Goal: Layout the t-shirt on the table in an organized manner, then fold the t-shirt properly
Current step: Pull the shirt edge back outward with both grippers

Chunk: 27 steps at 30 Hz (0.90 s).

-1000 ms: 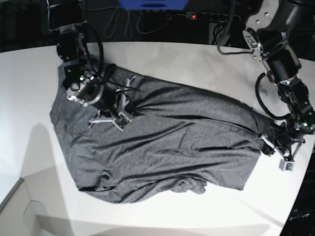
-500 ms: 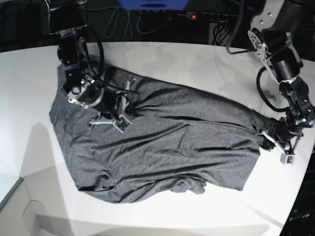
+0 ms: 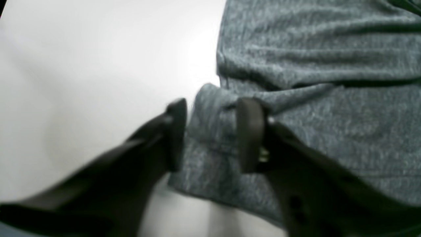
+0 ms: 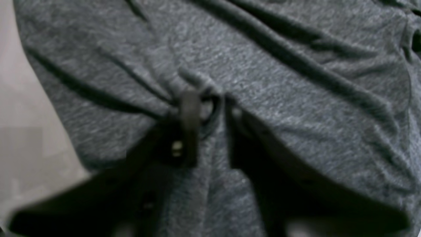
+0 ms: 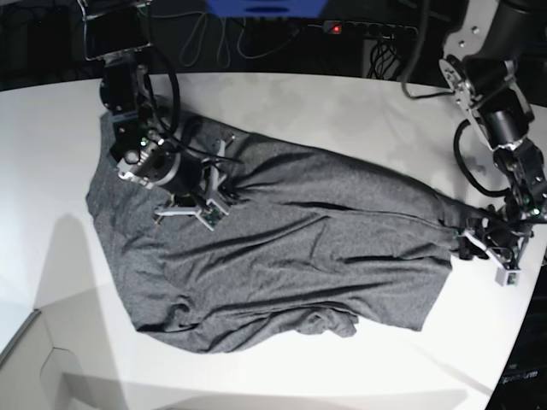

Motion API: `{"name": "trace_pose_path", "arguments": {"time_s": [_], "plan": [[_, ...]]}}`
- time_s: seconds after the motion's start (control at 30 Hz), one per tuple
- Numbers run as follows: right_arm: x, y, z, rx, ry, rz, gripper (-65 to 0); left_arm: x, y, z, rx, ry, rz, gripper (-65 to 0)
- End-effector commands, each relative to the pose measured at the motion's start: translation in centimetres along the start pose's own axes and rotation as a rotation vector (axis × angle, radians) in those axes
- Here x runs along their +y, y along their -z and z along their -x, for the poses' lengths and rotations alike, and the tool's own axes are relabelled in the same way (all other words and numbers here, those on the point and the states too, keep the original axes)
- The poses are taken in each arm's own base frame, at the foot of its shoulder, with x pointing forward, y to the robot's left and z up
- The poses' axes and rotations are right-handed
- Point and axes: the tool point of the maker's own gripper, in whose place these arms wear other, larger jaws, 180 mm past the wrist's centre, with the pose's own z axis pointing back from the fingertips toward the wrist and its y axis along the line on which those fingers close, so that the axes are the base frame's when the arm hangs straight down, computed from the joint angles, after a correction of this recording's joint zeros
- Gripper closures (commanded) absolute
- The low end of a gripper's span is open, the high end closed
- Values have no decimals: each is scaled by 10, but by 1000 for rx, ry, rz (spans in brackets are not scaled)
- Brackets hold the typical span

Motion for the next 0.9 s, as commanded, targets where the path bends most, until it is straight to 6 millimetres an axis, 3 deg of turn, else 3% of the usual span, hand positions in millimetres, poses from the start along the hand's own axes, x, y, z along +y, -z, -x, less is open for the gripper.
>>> {"name": "trace_pose_path", "arguments": {"time_s": [0.0, 0.13, 0.23, 0.37, 0.47, 0.53, 0.63, 0.87], "plan": [[-11, -4, -18, -57, -8, 21, -218, 8, -6, -30, -77, 4, -14, -295], [-35, -19, -19, -80, 26, 98, -339, 11, -13, -44, -115, 23, -29, -337], [-54, -38, -19, -100, 45, 172, -421, 23, -30, -58, -166, 21, -74, -358], [-65, -61, -8, -97, 68, 240, -481, 43, -53, -43, -144, 5, -146, -362], [-65, -76, 13, -65, 98, 273, -494, 47, -54, -11, -95, -14, -155, -362], [-57, -81, 29, -37, 128, 273, -494, 38, -46, 13, -74, -42, -129, -362], [-43, -82, 46, -10, 173, 260, -495, 25, -36, 32, -78, -79, -95, -362], [-21, -88, 74, 50, 207, 233, -495, 15, -29, 36, -80, -101, -73, -362]]}}
